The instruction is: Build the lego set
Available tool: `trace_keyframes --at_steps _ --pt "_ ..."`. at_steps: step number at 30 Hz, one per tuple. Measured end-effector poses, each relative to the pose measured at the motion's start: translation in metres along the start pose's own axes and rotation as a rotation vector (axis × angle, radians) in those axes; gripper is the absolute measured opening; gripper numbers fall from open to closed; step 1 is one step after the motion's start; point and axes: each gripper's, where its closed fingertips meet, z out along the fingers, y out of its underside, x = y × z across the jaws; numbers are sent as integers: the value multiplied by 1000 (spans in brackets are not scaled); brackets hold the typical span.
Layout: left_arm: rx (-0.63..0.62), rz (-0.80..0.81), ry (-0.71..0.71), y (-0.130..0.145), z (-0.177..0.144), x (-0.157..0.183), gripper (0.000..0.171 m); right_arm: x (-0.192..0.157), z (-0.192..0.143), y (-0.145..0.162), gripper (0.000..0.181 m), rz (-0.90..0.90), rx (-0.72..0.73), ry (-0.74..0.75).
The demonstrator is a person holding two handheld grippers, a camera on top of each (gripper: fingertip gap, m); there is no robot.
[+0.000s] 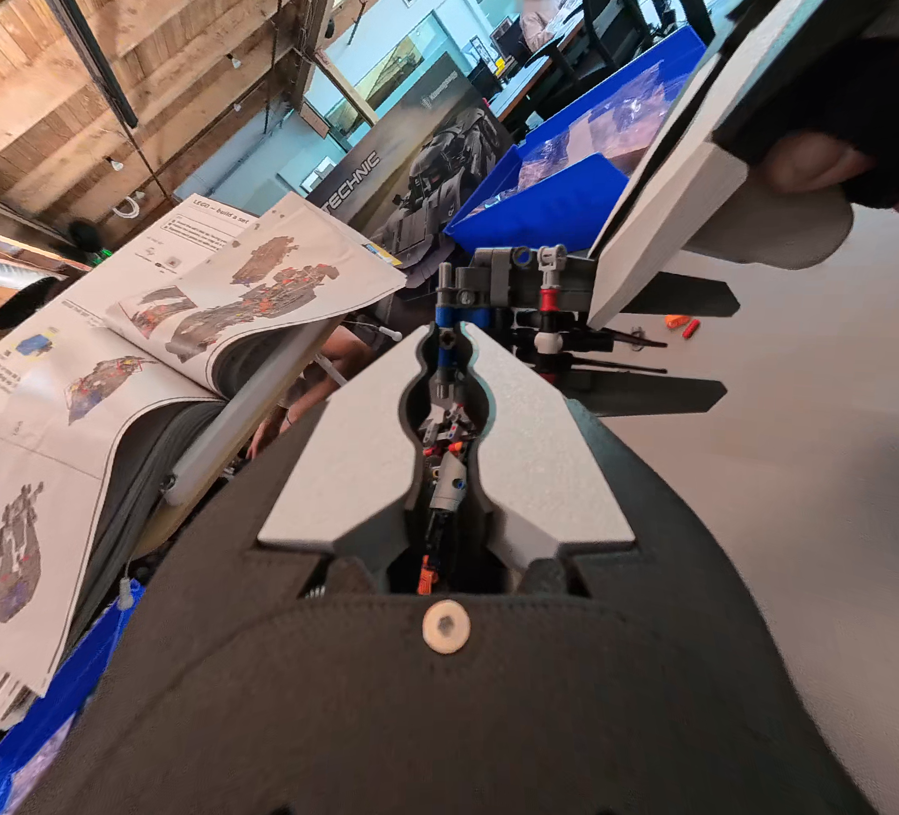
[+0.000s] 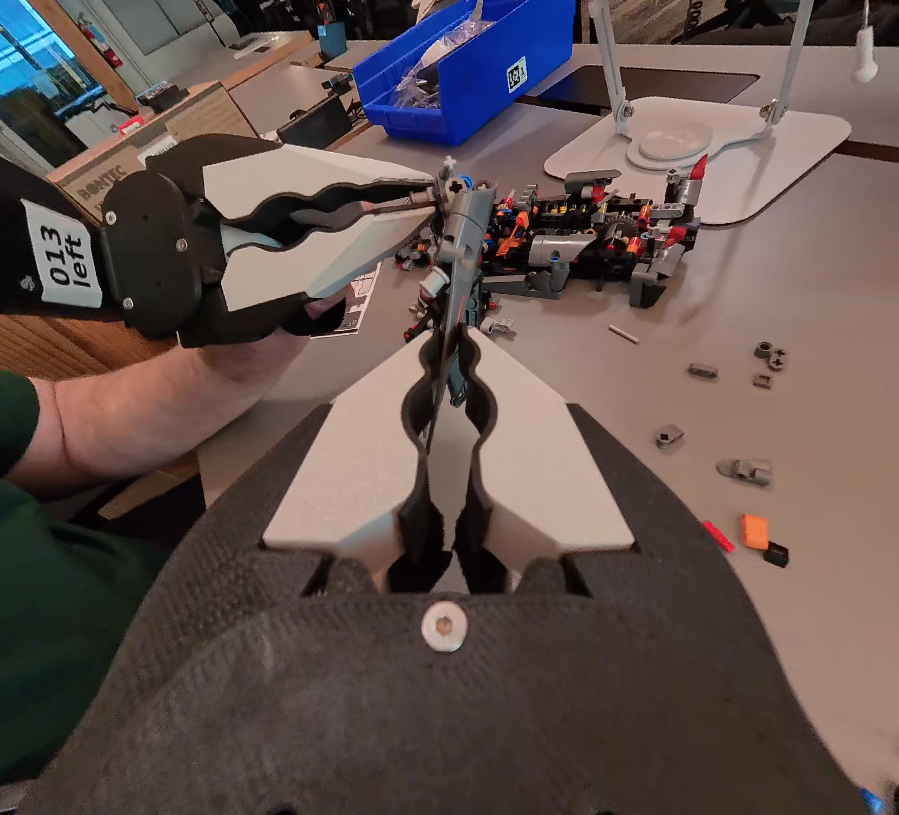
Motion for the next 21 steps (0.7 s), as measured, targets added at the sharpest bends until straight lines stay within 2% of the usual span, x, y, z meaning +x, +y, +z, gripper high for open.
trace_keyframes --at_steps 3,13,21 --pt "-9 15 3 1 1 2 4 1 1 3 4 5 -2 -2" --pt "12 -271 195 4 3 5 5 7 -4 4 4 -106 -25 42" --pt "3 -397 300 6 5 9 6 11 -8 5 4 -107 -44 17"
